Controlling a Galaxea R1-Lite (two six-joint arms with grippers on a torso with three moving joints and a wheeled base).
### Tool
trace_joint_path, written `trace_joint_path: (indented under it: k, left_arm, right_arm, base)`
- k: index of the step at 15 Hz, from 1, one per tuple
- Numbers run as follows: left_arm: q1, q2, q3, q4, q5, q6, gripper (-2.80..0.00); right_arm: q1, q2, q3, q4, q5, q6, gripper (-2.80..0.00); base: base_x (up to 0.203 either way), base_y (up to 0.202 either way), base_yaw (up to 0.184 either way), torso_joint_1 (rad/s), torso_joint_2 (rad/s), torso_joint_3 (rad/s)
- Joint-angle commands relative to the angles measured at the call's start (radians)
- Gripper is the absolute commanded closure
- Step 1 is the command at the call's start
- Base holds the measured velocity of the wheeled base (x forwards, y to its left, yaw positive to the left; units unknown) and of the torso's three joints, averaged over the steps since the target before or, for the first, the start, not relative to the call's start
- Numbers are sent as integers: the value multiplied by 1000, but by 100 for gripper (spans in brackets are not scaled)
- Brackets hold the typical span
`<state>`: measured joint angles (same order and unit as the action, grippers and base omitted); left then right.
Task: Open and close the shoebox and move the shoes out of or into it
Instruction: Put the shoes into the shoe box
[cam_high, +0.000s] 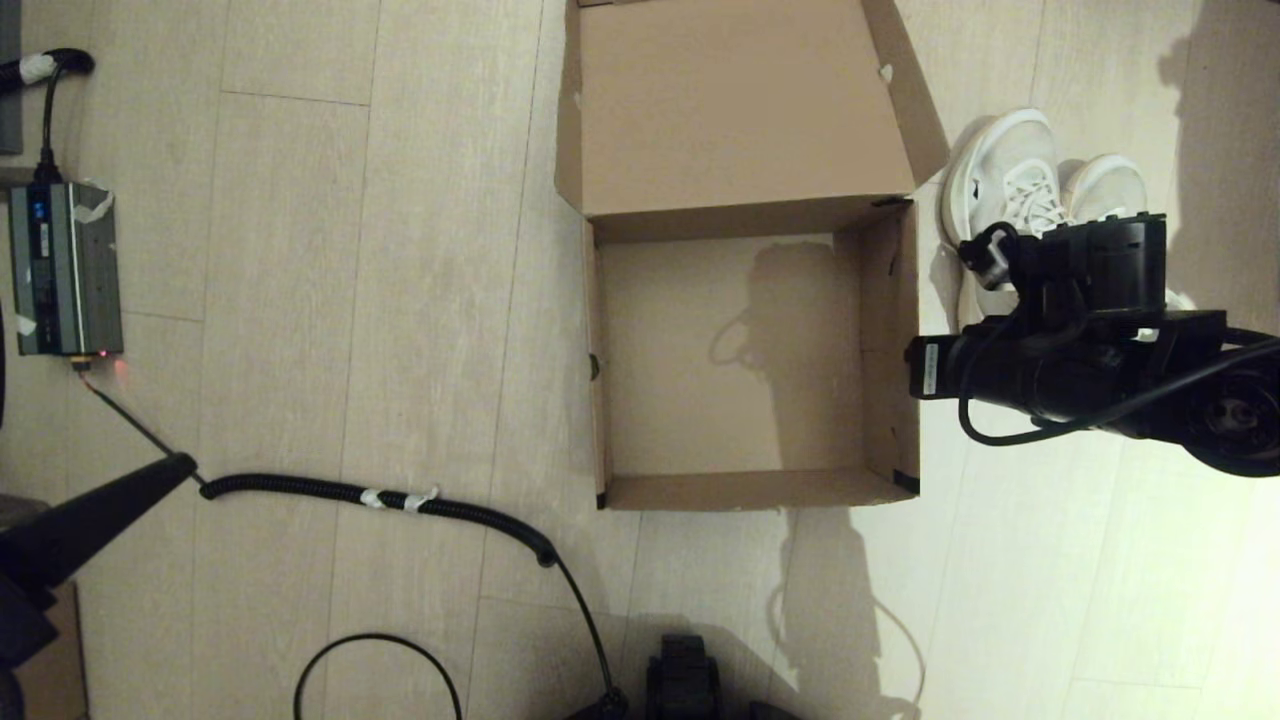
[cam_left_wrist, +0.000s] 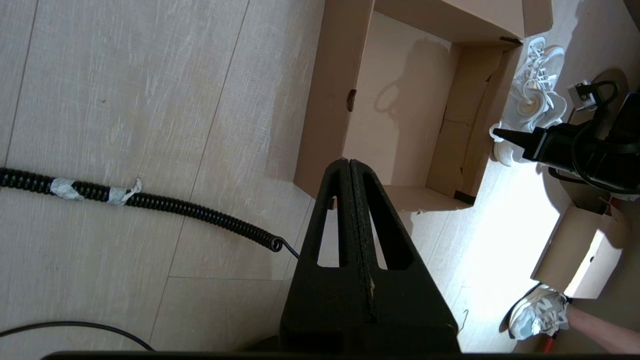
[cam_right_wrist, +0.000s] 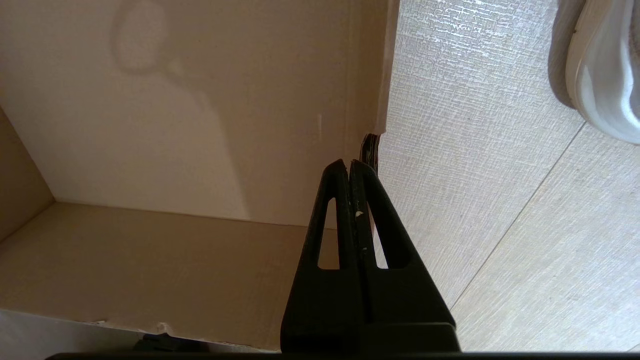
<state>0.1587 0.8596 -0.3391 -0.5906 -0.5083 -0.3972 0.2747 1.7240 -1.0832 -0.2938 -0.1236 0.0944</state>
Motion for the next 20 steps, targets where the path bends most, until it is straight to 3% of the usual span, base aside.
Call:
trace_joint_path:
  k: [1, 20]
  left_arm:
    - [1, 3, 2, -4, -3, -3, 0]
    - [1, -2, 14, -5, -3, -3, 0]
  right_arm:
    - [0, 2, 0, -2, -1, -4, 0]
    - [-20, -1, 41, -2, -2, -15, 0]
  base:
    - [0, 0, 0, 0, 0, 0]
    - [0, 0, 0, 0, 0, 0]
